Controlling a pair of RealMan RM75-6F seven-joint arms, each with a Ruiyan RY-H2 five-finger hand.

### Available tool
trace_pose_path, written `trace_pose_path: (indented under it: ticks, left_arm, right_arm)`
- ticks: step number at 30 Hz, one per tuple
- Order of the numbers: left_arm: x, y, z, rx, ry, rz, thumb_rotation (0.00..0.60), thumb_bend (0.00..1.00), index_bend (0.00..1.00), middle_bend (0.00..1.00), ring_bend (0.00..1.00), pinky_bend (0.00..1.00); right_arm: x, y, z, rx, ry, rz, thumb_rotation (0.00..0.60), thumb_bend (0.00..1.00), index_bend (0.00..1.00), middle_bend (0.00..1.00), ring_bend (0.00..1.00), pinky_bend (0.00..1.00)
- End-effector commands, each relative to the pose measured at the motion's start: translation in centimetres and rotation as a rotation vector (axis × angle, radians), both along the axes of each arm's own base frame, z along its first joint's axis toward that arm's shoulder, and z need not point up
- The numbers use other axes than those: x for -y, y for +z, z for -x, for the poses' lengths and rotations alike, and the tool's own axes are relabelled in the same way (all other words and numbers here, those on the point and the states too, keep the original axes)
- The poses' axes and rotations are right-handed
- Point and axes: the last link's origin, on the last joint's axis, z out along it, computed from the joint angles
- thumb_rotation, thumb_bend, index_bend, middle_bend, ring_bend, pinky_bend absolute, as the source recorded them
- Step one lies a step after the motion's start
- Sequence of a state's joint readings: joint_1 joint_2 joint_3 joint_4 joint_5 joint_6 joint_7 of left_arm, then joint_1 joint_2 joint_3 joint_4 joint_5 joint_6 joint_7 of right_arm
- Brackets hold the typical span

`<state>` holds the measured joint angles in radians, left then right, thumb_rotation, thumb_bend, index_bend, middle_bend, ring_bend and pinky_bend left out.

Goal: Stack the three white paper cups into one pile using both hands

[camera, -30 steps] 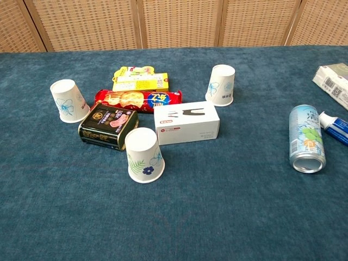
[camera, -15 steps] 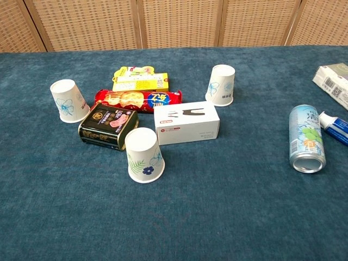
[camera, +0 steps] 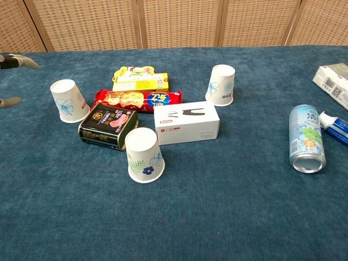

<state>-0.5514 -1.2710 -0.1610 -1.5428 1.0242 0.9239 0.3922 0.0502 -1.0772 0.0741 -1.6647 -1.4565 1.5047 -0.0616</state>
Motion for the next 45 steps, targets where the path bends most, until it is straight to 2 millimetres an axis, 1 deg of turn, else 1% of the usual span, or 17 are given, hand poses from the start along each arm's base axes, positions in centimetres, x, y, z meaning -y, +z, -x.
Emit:
trace_pose_path:
  ticks: [1, 5, 11, 18, 20, 22, 23, 28, 30, 34, 36, 40, 45]
  left_arm:
    - [-0.7, -0.9, -0.5, 0.011, -0.005, 0.017, 0.501, 0.48, 0.0, 0.0, 0.0, 0.08]
    - [-1.5, -2.3, -1.3, 0.025, -0.016, 0.048, 0.506, 0.48, 0.0, 0.0, 0.0, 0.09]
    - [-2.5, -4.3, -2.3, 0.061, -0.03, 0.075, 0.543, 0.48, 0.0, 0.0, 0.0, 0.16]
    - [-3.2, -5.9, -3.1, 0.089, -0.05, 0.097, 0.59, 0.48, 0.0, 0.0, 0.0, 0.33]
    - [-3.4, -6.2, -3.3, 0.094, -0.054, 0.099, 0.6, 0.48, 0.0, 0.0, 0.03, 0.38]
    - [-3.5, -6.4, -3.5, 0.101, -0.059, 0.1, 0.6, 0.48, 0.01, 0.0, 0.1, 0.43]
    - [-3.6, -6.5, -3.7, 0.11, -0.063, 0.096, 0.6, 0.48, 0.04, 0.02, 0.15, 0.46]
    - [-3.7, -6.7, -3.7, 0.122, -0.071, 0.089, 0.6, 0.48, 0.15, 0.14, 0.3, 0.57]
    - [-3.7, -6.8, -3.5, 0.118, -0.068, 0.096, 0.6, 0.48, 0.18, 0.16, 0.32, 0.58]
    - [-3.7, -6.7, -3.4, 0.132, -0.064, 0.083, 0.6, 0.48, 0.23, 0.22, 0.36, 0.61]
    - [-3.7, -6.4, -3.3, 0.14, -0.065, 0.069, 0.6, 0.48, 0.24, 0.23, 0.37, 0.62]
    - [-3.6, -5.8, -3.1, 0.143, -0.069, 0.055, 0.6, 0.48, 0.25, 0.24, 0.38, 0.63]
    - [-3.1, -4.4, -3.1, 0.172, -0.078, 0.038, 0.6, 0.48, 0.25, 0.24, 0.38, 0.63]
  right_arm:
    - [0.0, 0.0, 0.1, 0.002, -0.004, 0.002, 0.6, 0.28, 0.0, 0.0, 0.0, 0.19]
    - [-0.1, 0.2, 0.3, 0.005, -0.006, 0.009, 0.6, 0.28, 0.0, 0.0, 0.0, 0.19]
    - [-0.4, 0.1, 0.8, 0.012, -0.018, 0.007, 0.6, 0.28, 0.0, 0.0, 0.0, 0.19]
    - [-0.6, 0.3, 1.1, 0.018, -0.023, 0.014, 0.6, 0.28, 0.0, 0.0, 0.0, 0.19]
    - [-0.7, 0.3, 1.2, 0.02, -0.026, 0.017, 0.6, 0.28, 0.0, 0.0, 0.0, 0.19]
    - [-0.7, 0.4, 1.2, 0.022, -0.026, 0.02, 0.6, 0.28, 0.0, 0.0, 0.0, 0.19]
    - [-0.8, 0.4, 1.2, 0.024, -0.026, 0.021, 0.6, 0.28, 0.0, 0.0, 0.0, 0.19]
    - [-0.9, 0.3, 1.3, 0.028, -0.03, 0.02, 0.6, 0.28, 0.0, 0.0, 0.0, 0.19]
    - [-0.9, 0.3, 1.4, 0.028, -0.029, 0.023, 0.6, 0.28, 0.0, 0.0, 0.0, 0.19]
    - [-1.0, 0.4, 1.3, 0.027, -0.029, 0.026, 0.6, 0.28, 0.0, 0.0, 0.0, 0.19]
    - [-1.0, 0.3, 1.3, 0.027, -0.028, 0.027, 0.6, 0.28, 0.0, 0.0, 0.0, 0.19]
    - [-0.8, 0.3, 1.2, 0.025, -0.028, 0.022, 0.6, 0.28, 0.0, 0.0, 0.0, 0.19]
    - [-0.5, 0.1, 1.0, 0.021, -0.028, 0.015, 0.6, 0.28, 0.0, 0.0, 0.0, 0.19]
